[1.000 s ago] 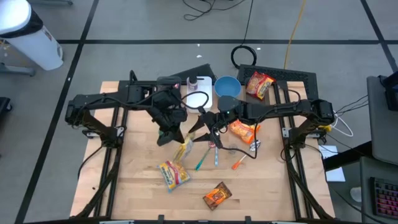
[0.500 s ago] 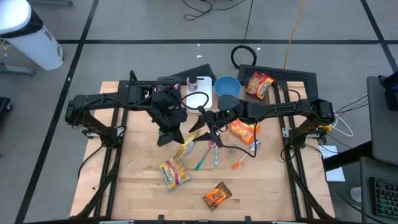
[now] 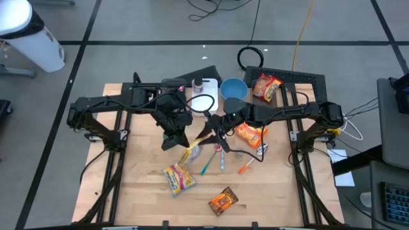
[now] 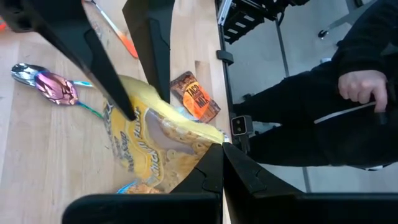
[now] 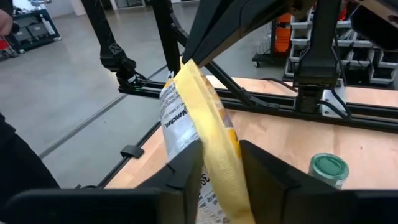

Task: Pick & Place Food Item
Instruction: Put the yellow noodle pack into the right black bin

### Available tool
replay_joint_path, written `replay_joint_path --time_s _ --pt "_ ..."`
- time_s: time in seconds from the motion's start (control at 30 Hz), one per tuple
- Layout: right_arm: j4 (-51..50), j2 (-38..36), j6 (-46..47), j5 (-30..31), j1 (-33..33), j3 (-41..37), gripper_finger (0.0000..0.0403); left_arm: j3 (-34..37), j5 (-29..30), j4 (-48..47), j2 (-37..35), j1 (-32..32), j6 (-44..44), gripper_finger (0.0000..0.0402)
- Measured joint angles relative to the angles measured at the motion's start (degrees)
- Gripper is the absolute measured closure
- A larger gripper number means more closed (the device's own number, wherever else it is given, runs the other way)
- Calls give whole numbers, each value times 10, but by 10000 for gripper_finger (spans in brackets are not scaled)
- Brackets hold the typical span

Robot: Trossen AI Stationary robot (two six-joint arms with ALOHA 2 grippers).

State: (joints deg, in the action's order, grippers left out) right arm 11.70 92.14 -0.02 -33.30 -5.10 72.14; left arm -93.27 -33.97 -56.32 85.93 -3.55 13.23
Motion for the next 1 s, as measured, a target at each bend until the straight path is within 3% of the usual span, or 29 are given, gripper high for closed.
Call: replay_joint_path --time_s 0.27,0.73,0.9,1.0 --pt "0 0 0 0 0 0 396 0 1 0 0 0 0 401" --pt "0 0 23 2 0 0 402 0 25 -4 0 -34 57 369" --pt "0 0 25 2 0 0 402 0 25 -4 0 -62 73 329" --pt "0 0 35 2 0 0 402 0 -9 -5 0 -78 79 292"
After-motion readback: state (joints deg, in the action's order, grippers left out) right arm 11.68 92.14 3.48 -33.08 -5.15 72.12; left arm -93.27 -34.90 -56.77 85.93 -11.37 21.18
